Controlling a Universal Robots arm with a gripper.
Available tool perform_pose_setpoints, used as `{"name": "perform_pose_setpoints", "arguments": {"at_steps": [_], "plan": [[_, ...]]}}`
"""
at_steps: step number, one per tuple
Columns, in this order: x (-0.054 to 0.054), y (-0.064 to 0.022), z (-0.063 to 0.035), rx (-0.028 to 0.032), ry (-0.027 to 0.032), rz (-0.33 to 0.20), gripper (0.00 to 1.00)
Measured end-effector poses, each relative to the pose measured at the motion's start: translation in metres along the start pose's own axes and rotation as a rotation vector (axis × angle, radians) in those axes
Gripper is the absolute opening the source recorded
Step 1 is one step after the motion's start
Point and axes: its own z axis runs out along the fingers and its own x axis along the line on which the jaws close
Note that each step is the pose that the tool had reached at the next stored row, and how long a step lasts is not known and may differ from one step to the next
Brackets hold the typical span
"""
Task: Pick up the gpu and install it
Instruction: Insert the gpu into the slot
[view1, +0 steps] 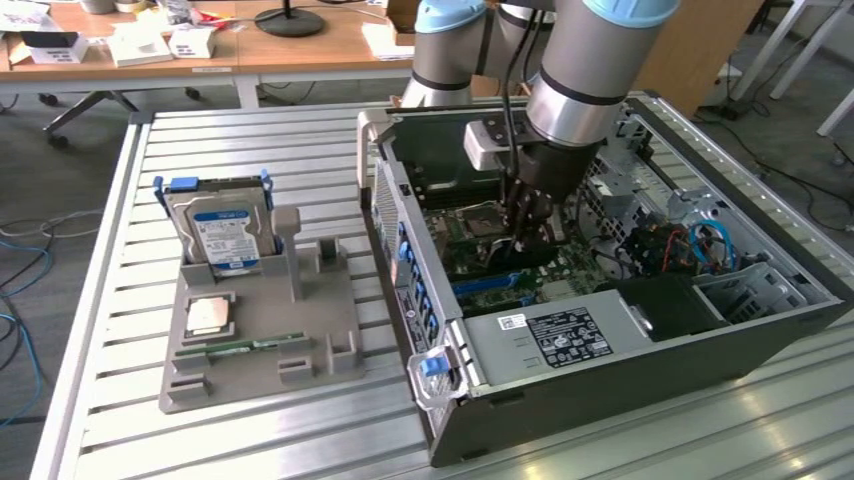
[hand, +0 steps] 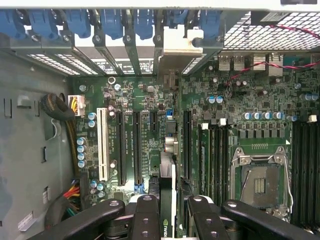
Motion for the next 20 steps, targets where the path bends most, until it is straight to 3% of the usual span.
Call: {"name": "perform_pose_setpoints", "arguments": {"at_steps": [8,20], "plan": [[0.0004,0.0012,0.0071,0.0,-0.0001,0.0,0.27],[0.0004,0.0034,0.01,0.0004,-0.0005,-0.002,0.27]]}}
